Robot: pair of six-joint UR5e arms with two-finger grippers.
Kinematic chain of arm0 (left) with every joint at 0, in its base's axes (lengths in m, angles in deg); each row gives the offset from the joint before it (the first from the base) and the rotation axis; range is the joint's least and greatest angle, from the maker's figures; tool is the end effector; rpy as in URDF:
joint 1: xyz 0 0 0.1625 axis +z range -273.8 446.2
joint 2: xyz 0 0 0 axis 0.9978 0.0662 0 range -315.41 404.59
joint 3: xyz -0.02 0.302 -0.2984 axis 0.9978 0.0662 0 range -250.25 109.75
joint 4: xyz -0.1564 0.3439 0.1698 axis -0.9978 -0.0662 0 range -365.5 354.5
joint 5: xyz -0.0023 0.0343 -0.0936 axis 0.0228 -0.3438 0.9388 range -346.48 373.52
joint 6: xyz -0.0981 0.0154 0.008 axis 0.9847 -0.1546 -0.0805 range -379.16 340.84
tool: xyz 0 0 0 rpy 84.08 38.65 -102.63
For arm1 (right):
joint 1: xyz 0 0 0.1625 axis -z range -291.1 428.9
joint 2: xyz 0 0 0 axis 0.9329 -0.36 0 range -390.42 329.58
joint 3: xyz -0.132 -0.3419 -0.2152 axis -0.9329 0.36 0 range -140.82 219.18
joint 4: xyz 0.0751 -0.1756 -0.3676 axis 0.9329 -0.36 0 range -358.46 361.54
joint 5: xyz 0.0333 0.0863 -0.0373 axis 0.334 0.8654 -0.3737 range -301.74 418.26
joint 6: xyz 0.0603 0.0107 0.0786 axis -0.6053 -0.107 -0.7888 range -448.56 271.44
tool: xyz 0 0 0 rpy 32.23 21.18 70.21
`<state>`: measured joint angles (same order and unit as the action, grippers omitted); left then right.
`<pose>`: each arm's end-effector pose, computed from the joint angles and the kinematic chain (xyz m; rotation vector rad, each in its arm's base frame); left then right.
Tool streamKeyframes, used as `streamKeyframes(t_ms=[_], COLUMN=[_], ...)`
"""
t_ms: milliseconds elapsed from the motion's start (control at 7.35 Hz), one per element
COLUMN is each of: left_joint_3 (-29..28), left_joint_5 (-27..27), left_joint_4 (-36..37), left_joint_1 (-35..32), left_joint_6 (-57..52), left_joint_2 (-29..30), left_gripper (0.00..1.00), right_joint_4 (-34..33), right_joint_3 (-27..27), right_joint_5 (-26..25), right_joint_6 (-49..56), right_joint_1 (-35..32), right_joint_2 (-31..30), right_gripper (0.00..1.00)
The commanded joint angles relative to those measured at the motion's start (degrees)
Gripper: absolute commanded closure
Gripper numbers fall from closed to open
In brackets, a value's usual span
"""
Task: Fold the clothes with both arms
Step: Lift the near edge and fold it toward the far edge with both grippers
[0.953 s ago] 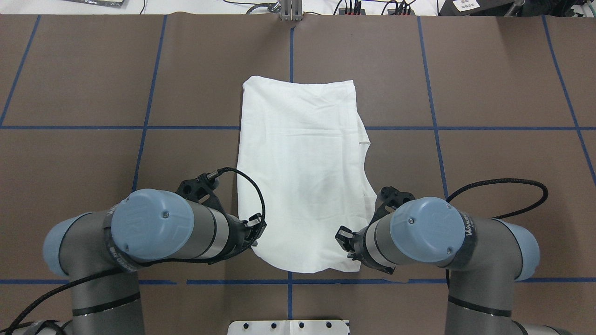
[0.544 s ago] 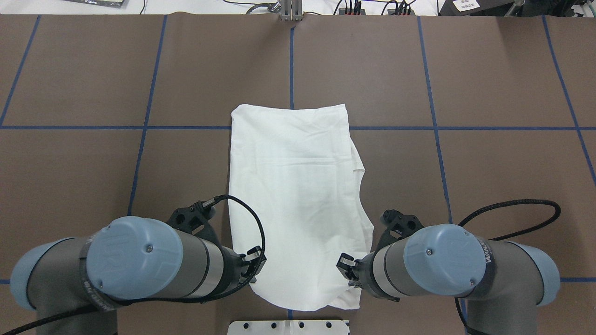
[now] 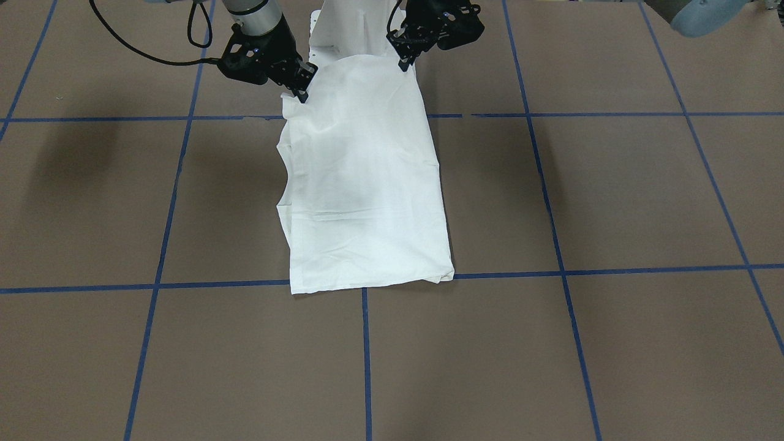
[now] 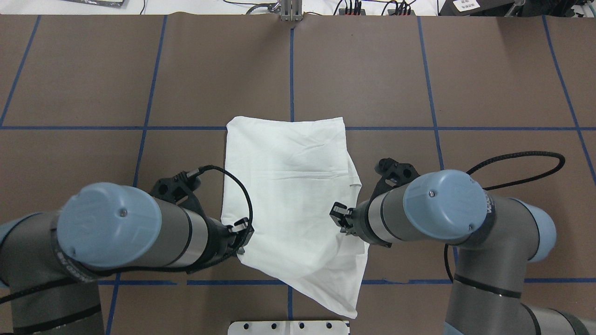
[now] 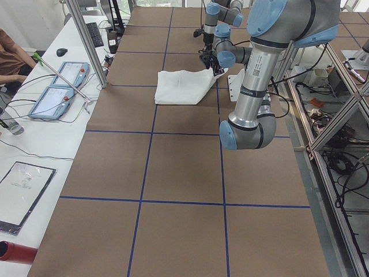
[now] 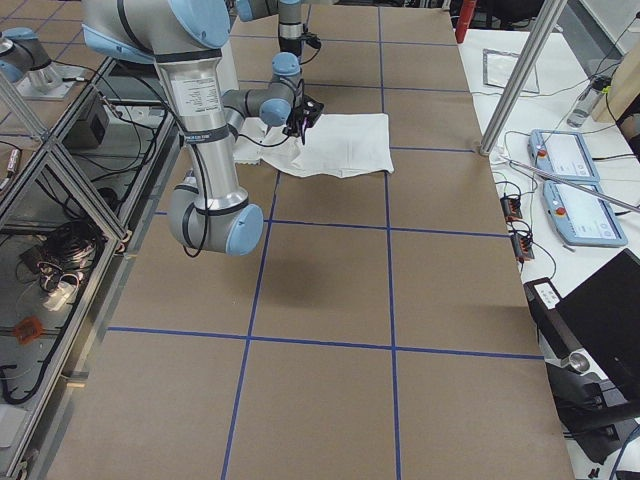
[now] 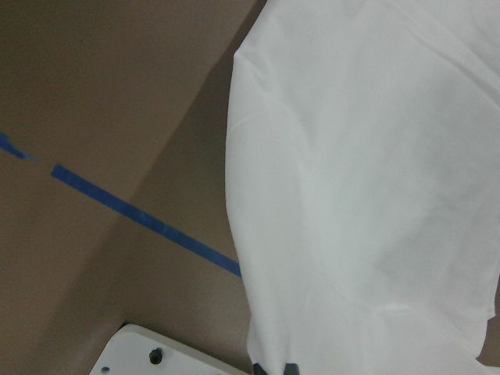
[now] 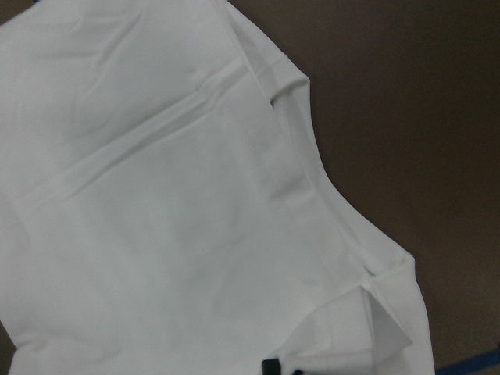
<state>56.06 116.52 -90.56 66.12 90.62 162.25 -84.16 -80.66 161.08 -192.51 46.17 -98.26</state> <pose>0.4352 -0.2772 0.1510 -0.2062 1.0382 -0.5138 -0.4533 -0.3104 0.2180 -0.1314 -1.0011 0.4757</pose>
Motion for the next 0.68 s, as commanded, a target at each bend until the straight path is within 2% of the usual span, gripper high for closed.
streamKeyframes(t_ms=[0, 136, 272, 544], left_joint_3=[-4.11, -7.36, -10.18, -17.12], left_joint_5=[0.80, 4.37, 6.49, 6.60], left_joint_4=[-2.55, -6.40, -10.26, -13.53], left_joint_1=[-8.18, -11.96, -15.30, -18.75], left_joint_6=[-4.30, -5.53, -5.81, -6.60], left_joint_2=[1.78, 1.87, 2.04, 5.02], left_gripper=[1.00, 1.00, 1.00, 1.00], right_joint_4=[-0.26, 0.09, 0.00, 0.09], right_joint_3=[3.29, 5.73, 9.15, 17.84], right_joint_5=[-0.08, -0.17, -0.08, -0.08], right_joint_6=[6.20, 6.31, 6.39, 6.22], right_joint_1=[-7.56, -9.68, -11.70, -13.73], right_joint_2=[3.15, 4.11, 7.77, 14.89], right_gripper=[1.00, 1.00, 1.00, 1.00])
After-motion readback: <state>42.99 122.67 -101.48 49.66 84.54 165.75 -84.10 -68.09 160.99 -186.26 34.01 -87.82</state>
